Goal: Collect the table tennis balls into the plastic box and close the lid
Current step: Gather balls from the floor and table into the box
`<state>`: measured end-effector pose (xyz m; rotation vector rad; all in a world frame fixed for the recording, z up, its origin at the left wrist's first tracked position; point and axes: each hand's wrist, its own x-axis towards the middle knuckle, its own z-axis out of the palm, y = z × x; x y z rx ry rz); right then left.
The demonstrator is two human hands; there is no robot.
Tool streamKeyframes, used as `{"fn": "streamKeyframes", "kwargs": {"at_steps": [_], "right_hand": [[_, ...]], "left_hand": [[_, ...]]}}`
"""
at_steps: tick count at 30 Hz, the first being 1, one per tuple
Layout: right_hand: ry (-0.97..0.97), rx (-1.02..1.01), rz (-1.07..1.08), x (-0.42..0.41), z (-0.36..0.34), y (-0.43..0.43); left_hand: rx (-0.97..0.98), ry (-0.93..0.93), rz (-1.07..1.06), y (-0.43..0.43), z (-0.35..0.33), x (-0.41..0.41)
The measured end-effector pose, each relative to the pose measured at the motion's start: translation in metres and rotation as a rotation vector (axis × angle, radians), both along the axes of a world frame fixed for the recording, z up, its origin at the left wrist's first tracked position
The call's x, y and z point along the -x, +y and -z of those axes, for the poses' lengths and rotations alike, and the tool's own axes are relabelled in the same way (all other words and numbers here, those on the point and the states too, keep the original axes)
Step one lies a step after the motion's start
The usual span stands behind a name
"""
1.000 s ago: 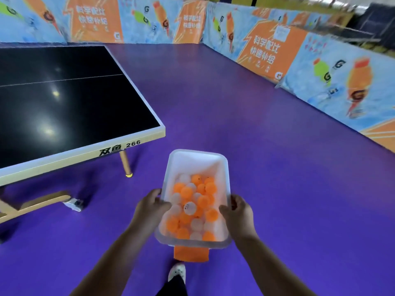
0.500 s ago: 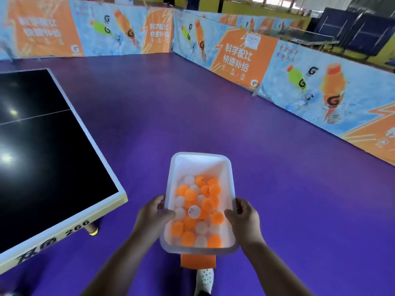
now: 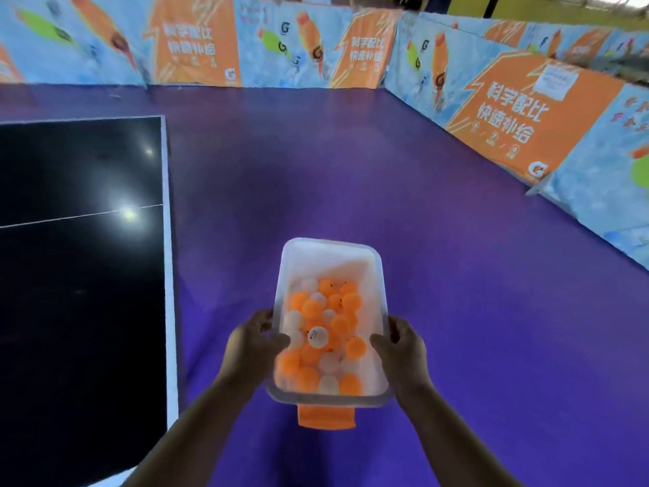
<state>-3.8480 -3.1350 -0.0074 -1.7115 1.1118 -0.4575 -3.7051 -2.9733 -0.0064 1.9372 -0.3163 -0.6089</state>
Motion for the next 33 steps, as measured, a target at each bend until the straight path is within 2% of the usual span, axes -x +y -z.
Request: {"fn": "streamKeyframes", "kwargs": {"at_steps": [8, 17, 22, 33], "right_hand": [[0.025, 0.035, -0.156, -0.189, 0.01, -0.107], [0.005, 0.054, -0.15, -0.406, -0.006, -0.229], [-0.01, 0.035, -0.184, -0.51, -0.004, -0.29], [-0.047, 0.001, -0.451, -0.805, 0.016, -0.441]], "left_hand": [[0.044, 0.022, -0.145, -0.089, 0.016, -0.166], [0.125, 0.08, -0.192, -0.215, 0.011, -0.384], [0.093, 0.059, -0.212, -0.269, 0.016, -0.484], [0.077, 0.036, -0.402, -0.393, 0.022, -0.733]]}}
